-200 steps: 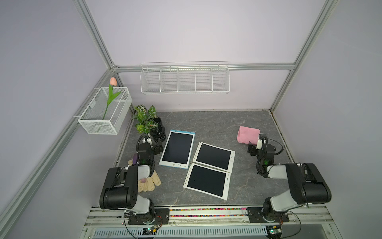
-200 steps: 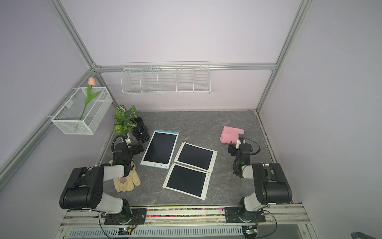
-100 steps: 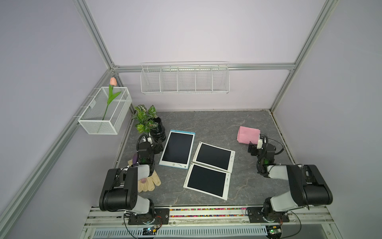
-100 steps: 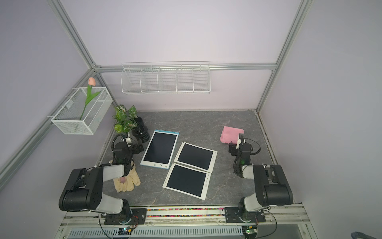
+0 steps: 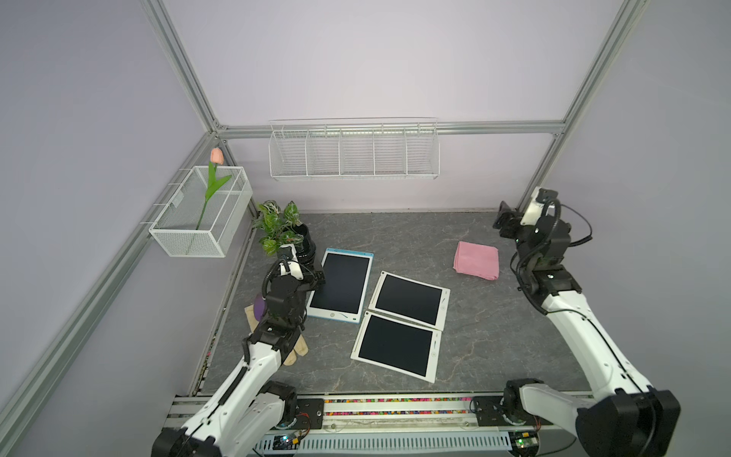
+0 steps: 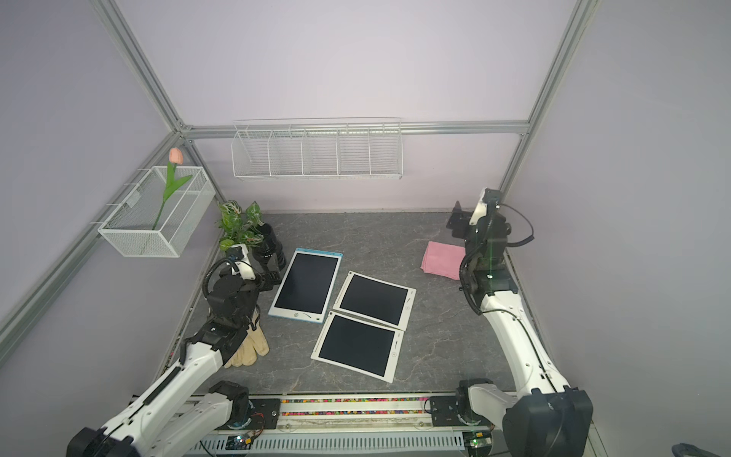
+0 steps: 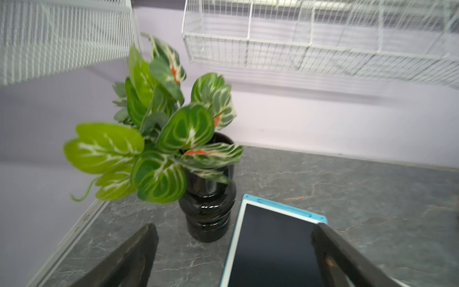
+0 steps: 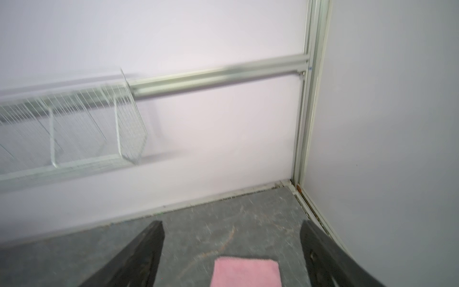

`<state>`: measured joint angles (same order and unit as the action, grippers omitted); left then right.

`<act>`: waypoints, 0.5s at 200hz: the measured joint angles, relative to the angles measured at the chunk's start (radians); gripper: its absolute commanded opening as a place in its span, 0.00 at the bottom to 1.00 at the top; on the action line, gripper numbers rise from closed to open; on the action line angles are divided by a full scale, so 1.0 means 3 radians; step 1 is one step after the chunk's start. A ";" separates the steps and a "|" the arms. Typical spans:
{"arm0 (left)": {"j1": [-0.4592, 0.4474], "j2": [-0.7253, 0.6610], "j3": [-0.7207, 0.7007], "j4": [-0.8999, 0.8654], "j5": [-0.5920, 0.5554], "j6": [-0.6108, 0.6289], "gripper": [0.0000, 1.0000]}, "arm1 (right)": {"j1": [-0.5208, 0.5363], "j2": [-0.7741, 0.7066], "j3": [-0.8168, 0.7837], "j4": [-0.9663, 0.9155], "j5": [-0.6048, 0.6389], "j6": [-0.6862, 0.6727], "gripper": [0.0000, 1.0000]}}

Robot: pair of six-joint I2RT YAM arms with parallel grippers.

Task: Wipe the drawing tablet
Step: Pick up the cleaning item at the center of the board.

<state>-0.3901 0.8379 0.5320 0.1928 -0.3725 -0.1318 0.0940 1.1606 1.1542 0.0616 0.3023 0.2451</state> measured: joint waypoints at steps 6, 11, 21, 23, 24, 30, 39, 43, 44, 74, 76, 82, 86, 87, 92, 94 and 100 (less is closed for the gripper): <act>-0.0097 -0.0062 0.0109 -0.0183 -0.0033 -0.0123 0.99 | -0.0020 -0.0003 0.0149 -0.0150 -0.0022 0.0175 0.89; -0.0142 -0.0089 0.0220 -0.0361 -0.0039 -0.0230 1.00 | -0.0051 -0.0015 0.0223 -0.0231 -0.0067 0.0308 0.89; -0.0178 -0.0098 0.0468 -0.0732 -0.0018 -0.0530 1.00 | -0.0113 -0.0028 0.0284 -0.0408 -0.0156 0.0491 0.89; -0.0178 -0.0097 0.0516 -0.0796 -0.0013 -0.0593 1.00 | -0.0120 -0.0027 0.0289 -0.0436 -0.0160 0.0511 0.89; -0.0178 -0.0095 0.0532 -0.0816 -0.0011 -0.0613 1.00 | -0.0125 -0.0022 0.0295 -0.0469 -0.0161 0.0529 0.89; -0.0177 -0.0088 0.0632 -0.0932 0.0011 -0.0819 1.00 | -0.0128 0.0019 0.0337 -0.0642 -0.0149 0.0593 0.89; -0.0139 -0.0058 0.0712 -0.1049 0.0113 -0.1073 0.99 | -0.0100 0.0142 0.0437 -0.0923 -0.0108 0.0656 0.89; -0.0121 -0.0037 0.0729 -0.1088 0.0169 -0.1166 1.00 | -0.0079 0.0215 0.0492 -0.1047 -0.0092 0.0671 0.89; -0.0118 -0.0033 0.0732 -0.1096 0.0183 -0.1181 1.00 | -0.0071 0.0244 0.0515 -0.1088 -0.0078 0.0678 0.89; -0.0272 0.0518 0.1002 -0.1527 0.0431 -0.1559 0.96 | 0.0047 0.0806 0.0717 -0.1760 0.0112 0.0731 0.89; -0.0303 0.0563 0.1021 -0.1551 0.0434 -0.1560 0.96 | 0.0047 0.0834 0.0717 -0.1801 0.0121 0.0732 0.89; -0.0392 0.0684 0.1063 -0.1619 0.0448 -0.1569 0.96 | 0.0051 0.0913 0.0724 -0.1910 0.0139 0.0743 0.89; -0.0464 0.0764 0.1090 -0.1672 0.0463 -0.1568 0.96 | 0.0051 0.0963 0.0730 -0.1972 0.0149 0.0748 0.89; -0.0478 0.0778 0.1094 -0.1681 0.0462 -0.1569 0.96 | 0.0051 0.0983 0.0735 -0.1998 0.0151 0.0752 0.89; -0.0554 0.0852 0.1116 -0.1741 0.0468 -0.1564 0.96 | 0.0051 0.1039 0.0749 -0.2068 0.0160 0.0758 0.89; -0.0591 0.0885 0.1124 -0.1762 0.0473 -0.1567 0.96 | 0.0051 0.1072 0.0760 -0.2106 0.0161 0.0764 0.89; -0.0665 0.0950 0.1141 -0.1812 0.0488 -0.1563 0.96 | 0.0046 0.1160 0.0800 -0.2206 0.0161 0.0776 0.89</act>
<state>-0.5896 1.1229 0.8742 -0.3508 -0.2260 -0.6006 0.1078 1.5085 1.3941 -0.6003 0.3508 0.4778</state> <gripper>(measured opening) 0.959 0.889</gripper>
